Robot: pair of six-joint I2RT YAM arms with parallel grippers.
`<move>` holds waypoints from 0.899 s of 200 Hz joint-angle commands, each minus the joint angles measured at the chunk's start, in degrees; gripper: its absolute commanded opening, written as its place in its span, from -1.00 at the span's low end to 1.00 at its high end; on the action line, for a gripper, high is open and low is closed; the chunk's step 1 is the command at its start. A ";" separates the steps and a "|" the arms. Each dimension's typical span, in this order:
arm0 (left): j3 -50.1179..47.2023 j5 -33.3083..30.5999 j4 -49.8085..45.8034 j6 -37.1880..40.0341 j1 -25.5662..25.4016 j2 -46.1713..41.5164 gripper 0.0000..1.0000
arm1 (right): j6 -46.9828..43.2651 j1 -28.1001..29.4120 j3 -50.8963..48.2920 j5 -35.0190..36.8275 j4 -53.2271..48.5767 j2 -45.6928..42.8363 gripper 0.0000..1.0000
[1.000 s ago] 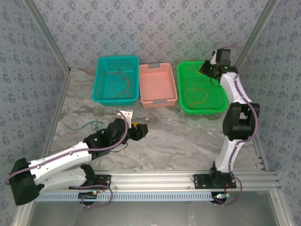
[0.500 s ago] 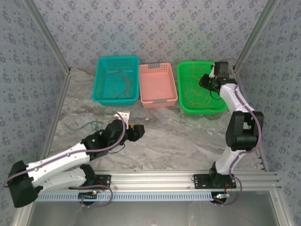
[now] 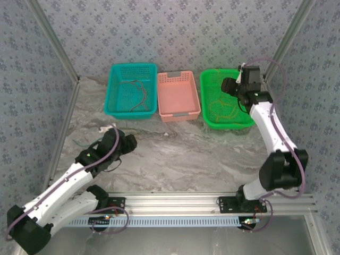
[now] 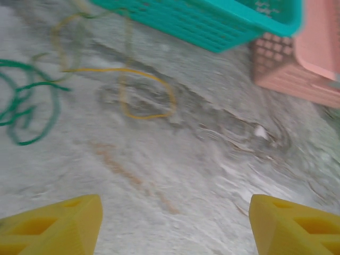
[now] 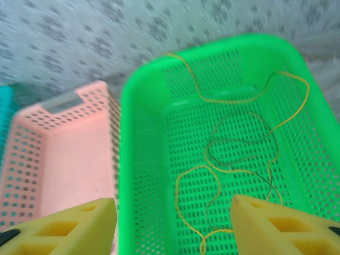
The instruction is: Untangle the cables
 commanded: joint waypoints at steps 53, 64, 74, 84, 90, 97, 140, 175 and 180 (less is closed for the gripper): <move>2.38 8.45 -10.80 3.15 23.94 2.08 0.59 | 1.05 25.76 -10.05 2.78 0.71 -10.08 0.14; 1.44 10.26 -8.89 3.59 26.38 3.32 0.56 | 2.42 30.49 -14.21 2.40 3.38 -9.57 0.15; 0.97 11.01 -7.23 4.12 27.62 5.12 0.50 | 3.42 34.68 -16.07 0.27 7.49 -8.10 0.16; 0.61 10.92 -5.86 5.14 28.02 7.25 0.42 | 3.47 38.41 -16.41 -1.38 10.06 -5.17 0.17; 0.61 10.77 -5.83 5.45 28.19 8.62 0.36 | 2.58 40.50 -15.84 -2.64 11.18 -3.08 0.17; 0.56 10.87 -3.68 5.81 28.30 10.29 0.29 | 0.36 42.82 -14.41 -3.96 11.47 0.46 0.17; -0.18 13.11 1.90 6.33 28.38 18.19 0.15 | -8.66 47.68 0.52 -9.81 9.35 22.36 0.24; -1.08 11.97 4.34 6.68 28.40 21.46 0.15 | -10.85 48.16 10.58 -7.23 7.38 34.13 0.29; -1.22 11.89 4.82 6.74 28.40 21.96 0.15 | -11.05 48.31 12.08 -6.99 6.79 35.78 0.29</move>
